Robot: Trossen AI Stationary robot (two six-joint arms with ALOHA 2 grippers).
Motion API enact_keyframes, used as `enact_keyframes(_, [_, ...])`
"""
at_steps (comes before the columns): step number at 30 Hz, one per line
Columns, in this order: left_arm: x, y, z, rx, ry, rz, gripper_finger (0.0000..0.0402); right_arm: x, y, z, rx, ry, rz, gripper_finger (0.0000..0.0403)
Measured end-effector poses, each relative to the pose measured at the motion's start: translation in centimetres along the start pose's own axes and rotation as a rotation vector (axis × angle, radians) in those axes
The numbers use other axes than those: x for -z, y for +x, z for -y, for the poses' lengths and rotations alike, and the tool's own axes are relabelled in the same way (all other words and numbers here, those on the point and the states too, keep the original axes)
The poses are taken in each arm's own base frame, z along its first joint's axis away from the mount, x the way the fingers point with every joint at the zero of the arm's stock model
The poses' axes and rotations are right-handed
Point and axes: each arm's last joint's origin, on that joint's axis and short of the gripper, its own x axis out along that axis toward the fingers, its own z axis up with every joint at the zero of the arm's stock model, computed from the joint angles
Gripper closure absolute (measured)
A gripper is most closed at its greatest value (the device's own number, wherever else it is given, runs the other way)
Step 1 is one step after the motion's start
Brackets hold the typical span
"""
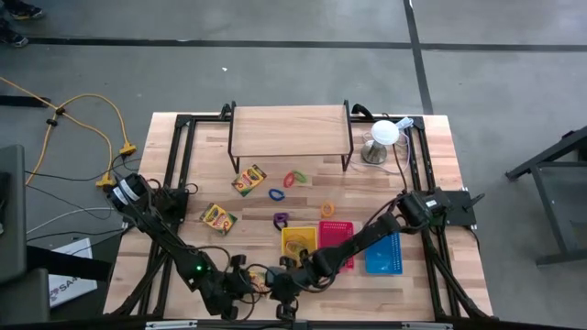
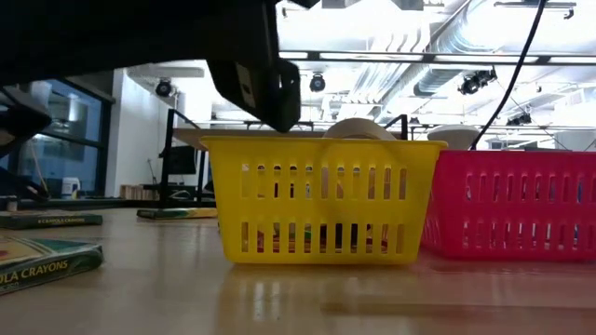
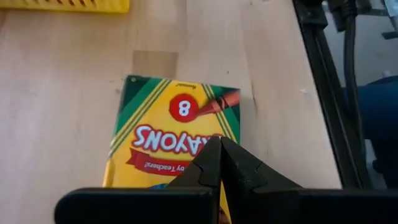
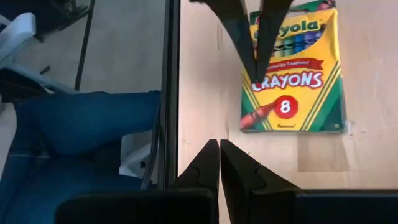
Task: Pick & Place Office Desk Supplies
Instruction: Put the bottom crayon box into the red bin
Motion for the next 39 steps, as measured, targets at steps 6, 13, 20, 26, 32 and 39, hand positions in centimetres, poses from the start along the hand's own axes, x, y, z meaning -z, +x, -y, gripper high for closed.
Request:
enact_keyframes(6, [0.1, 0.1, -0.1, -0.009, 0.009, -0.006, 0.0401, 0.5, 0.0, -0.6, 0.012, -0.034, 0.009, 0.0401])
enact_keyframes(13, [0.3, 0.9, 0.2, 0.013, 0.012, 0.018, 0.0401, 0.5, 0.0, -0.6, 0.012, -0.036, 0.010, 0.0401])
enact_keyframes(20, [0.7, 2.4, 0.6, 0.059, 0.001, 0.062, 0.0401, 0.4, 0.0, -0.6, 0.012, -0.036, 0.011, 0.0401])
enact_keyframes(26, [0.5, 2.6, 0.9, 0.096, 0.047, 0.090, 0.0401, 0.5, 0.0, -0.6, 0.012, -0.034, 0.010, 0.0401])
enact_keyframes(32, [0.2, 2.2, 0.8, 0.085, 0.090, 0.105, 0.0401, 0.5, 0.0, -0.6, 0.030, -0.033, 0.025, 0.0401])
enact_keyframes(39, [-1.1, 0.7, 1.0, 0.083, 0.145, 0.158, 0.0401, 0.6, 0.0, -0.7, 0.021, -0.013, 0.018, 0.0401])
